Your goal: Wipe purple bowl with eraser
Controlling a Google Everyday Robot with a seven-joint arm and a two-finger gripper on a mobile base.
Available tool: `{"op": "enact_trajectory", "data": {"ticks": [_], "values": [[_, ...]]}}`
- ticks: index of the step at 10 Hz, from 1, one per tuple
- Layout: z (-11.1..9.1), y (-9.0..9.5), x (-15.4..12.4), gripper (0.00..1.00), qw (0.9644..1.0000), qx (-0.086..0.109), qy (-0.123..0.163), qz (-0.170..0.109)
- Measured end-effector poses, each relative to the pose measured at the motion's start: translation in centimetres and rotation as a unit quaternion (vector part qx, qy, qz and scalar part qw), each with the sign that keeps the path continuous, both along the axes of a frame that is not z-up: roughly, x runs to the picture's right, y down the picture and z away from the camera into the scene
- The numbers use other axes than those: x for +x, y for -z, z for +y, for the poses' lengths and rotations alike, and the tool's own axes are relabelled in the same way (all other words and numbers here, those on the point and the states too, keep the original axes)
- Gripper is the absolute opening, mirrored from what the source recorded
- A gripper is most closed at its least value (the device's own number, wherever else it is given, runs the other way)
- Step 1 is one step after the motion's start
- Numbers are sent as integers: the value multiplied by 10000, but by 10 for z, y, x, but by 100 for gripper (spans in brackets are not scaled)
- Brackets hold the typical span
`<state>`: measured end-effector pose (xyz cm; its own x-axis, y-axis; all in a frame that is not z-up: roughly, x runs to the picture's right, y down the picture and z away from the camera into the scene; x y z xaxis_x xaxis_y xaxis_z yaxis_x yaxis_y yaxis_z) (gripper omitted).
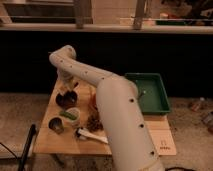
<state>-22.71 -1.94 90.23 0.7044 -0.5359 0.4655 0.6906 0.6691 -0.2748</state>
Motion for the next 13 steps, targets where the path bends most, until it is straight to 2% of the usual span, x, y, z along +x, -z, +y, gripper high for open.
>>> {"op": "enact_trajectory", "data": {"ticks": [3, 7, 10, 13], "values": [[14, 0, -22, 9, 9993, -104, 154, -339], [40, 19, -29, 9, 9960, -298, 388, -747], [50, 25, -11, 9, 9946, -521, 611, -656], [47, 21, 26, 9, 9956, -656, 560, -367]]}}
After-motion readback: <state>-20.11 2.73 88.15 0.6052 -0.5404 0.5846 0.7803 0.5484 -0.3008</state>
